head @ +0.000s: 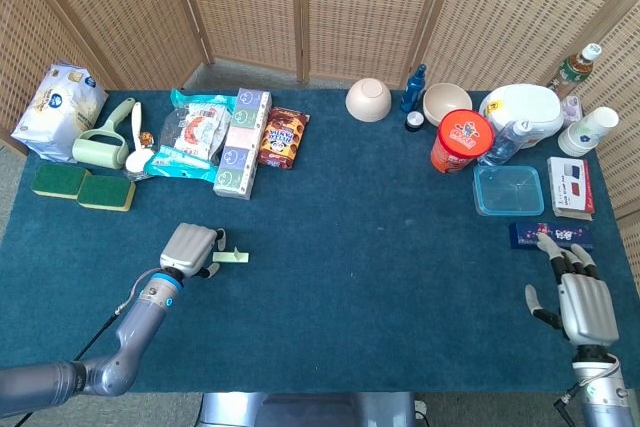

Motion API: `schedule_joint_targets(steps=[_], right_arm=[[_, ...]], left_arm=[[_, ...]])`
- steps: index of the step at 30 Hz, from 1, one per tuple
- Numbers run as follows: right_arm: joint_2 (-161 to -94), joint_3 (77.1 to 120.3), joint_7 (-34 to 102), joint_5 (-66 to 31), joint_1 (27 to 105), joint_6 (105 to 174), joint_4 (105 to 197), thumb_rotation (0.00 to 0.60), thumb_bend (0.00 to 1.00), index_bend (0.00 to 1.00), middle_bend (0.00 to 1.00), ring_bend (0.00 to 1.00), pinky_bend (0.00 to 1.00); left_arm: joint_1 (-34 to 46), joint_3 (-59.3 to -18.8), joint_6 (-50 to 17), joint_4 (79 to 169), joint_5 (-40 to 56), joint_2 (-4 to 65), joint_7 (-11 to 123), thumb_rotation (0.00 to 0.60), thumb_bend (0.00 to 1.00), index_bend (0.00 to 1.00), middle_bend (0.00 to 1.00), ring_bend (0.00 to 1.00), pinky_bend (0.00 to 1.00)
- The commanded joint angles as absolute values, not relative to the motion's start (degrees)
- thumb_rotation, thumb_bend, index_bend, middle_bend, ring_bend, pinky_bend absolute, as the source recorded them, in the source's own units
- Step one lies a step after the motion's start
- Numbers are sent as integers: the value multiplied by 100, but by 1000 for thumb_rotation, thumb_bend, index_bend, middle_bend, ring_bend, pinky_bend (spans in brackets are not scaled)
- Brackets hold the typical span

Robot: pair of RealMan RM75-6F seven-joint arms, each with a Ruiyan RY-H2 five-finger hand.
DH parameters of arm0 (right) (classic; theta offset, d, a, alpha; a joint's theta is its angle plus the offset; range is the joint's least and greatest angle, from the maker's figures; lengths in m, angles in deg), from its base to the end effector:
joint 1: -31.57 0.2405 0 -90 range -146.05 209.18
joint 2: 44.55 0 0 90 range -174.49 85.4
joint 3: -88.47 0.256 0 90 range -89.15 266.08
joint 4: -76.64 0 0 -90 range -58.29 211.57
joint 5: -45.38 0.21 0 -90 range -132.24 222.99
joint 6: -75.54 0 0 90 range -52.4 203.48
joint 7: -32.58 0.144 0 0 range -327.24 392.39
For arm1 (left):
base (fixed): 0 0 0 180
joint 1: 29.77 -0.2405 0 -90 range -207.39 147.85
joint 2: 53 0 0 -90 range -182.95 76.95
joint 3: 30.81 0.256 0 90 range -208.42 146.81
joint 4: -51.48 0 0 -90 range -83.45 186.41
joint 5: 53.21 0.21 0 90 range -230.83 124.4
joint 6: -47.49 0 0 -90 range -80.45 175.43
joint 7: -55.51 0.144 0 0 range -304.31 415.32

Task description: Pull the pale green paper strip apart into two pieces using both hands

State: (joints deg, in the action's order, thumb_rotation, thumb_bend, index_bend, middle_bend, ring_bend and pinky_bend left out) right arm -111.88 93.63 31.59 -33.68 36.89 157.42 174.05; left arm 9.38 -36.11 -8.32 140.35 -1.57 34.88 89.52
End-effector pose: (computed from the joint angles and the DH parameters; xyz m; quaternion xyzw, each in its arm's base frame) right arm -0.3015 -0.1890 0.1366 0.5422 -0.4570 0.4026 0.5789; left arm -0.1925 0.3111 -0.0264 -0.7584 -0.3995 -0.2500 0.4502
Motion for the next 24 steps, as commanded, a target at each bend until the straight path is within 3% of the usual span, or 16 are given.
schedule_joint_targets(steps=[1,24], right_arm=[[-11187,9361,3164,-3360,3681,15741,17402,600,452,72,248,204,110],[-11179,9360,3211,-3340,3620,15749,17374,600,452,72,248,204,117]], left_arm=[[950,-3603,-829,14035,-176,3494,8950,600,264,446,1000,990,1000],[1067,-3599,-864,13987,-325,3571,8946,600,303,510,1000,999,1000]])
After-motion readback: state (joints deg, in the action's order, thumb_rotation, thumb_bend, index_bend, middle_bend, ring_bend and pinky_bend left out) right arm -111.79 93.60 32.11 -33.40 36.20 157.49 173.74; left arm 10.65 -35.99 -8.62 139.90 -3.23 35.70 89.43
